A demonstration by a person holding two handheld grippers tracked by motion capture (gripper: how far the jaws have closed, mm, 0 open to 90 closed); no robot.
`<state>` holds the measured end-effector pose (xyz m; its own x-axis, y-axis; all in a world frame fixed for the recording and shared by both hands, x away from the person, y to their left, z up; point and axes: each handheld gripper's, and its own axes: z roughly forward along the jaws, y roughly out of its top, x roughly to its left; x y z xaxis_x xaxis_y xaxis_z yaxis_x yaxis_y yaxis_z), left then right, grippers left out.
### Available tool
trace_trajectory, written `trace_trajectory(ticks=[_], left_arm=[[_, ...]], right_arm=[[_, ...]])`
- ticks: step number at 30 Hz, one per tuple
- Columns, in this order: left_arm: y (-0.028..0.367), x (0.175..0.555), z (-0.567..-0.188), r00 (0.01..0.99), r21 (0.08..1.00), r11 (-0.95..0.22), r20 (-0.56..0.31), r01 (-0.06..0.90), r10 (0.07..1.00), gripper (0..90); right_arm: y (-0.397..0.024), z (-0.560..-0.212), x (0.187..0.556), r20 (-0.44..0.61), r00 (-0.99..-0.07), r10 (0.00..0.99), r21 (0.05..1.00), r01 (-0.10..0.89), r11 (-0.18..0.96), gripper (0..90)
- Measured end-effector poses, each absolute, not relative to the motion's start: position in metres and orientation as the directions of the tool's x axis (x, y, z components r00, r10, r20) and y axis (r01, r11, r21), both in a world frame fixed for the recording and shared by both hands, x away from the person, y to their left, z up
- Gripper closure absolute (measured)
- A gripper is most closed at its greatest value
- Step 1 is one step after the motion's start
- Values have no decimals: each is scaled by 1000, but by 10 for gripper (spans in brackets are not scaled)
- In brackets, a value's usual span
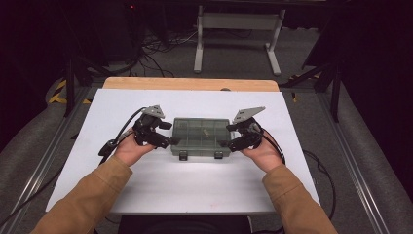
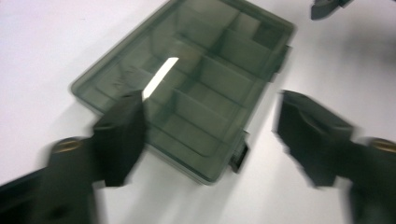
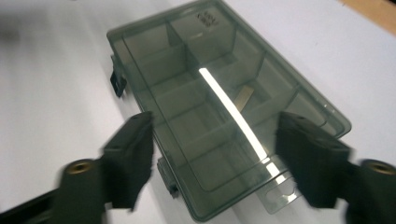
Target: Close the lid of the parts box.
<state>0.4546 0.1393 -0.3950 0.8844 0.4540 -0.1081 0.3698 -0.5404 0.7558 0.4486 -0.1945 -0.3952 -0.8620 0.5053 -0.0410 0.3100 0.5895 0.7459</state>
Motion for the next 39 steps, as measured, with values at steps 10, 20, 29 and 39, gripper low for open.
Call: trace_trajectory(ticks=[10,20,29,39], left_arm=[[153,441,-386,884,802,-505,-59,318,464,2],[177,429,-383,871,867,-403,-68,293,486,0],[206,410,-387,852,921,-309,-44,237,522,2],[236,391,-405,823,957,-225,-23,182,568,4]], right_arm=[[-194,-384,434,-55,-848,527,796,281,536,22],[-202,-379,422,-62,-862,503,851,218,478,0],[-214,-380,411,-94,-859,503,894,150,423,0],[-228,-390,400,-96,-843,529,930,113,349,0]])
